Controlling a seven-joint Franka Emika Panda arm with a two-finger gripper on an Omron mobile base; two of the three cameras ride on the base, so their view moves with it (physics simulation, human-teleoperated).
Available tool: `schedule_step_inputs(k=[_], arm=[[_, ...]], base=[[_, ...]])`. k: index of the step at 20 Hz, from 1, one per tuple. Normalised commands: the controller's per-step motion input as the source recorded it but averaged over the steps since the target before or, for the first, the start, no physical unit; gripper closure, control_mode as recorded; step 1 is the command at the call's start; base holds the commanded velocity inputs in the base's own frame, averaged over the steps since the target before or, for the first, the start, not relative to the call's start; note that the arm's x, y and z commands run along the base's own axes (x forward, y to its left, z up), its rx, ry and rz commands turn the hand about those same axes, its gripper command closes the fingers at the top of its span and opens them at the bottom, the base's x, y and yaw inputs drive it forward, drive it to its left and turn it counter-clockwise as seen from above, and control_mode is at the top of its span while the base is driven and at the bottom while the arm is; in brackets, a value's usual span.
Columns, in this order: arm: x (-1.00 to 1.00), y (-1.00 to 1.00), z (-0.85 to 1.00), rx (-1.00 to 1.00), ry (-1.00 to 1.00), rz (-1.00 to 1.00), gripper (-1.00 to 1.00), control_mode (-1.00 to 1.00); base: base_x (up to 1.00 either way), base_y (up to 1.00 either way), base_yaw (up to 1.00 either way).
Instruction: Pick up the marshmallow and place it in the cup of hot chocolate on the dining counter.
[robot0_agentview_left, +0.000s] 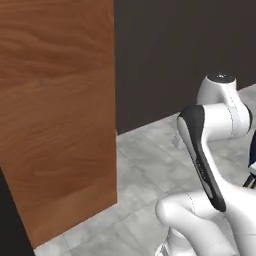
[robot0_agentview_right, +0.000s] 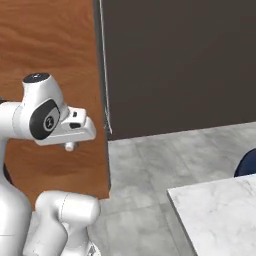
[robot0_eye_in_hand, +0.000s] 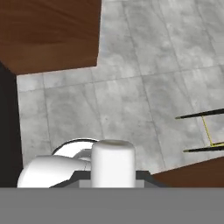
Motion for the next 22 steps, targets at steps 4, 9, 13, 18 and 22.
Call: schedule_step_inputs(k=[4, 9, 13, 18, 22], arm=[[0.00, 0.00, 0.00, 0.00, 0.00, 0.00, 1.00, 1.00], [0.00, 0.00, 0.00, 0.00, 0.00, 0.00, 1.00, 1.00], [0.00, 0.00, 0.00, 0.00, 0.00, 0.00, 1.00, 1.00], [0.00, 0.00, 0.00, 0.00, 0.00, 0.00, 1.00, 1.00], [0.00, 0.00, 0.00, 0.00, 0.00, 0.00, 1.00, 1.00]], base=[[0.51, 0.06, -0.68], [0.24, 0.17, -0.78], [1.00, 0.75, -0.41], [1.00, 0.54, -0.18], [1.00, -0.09, -0.14]])
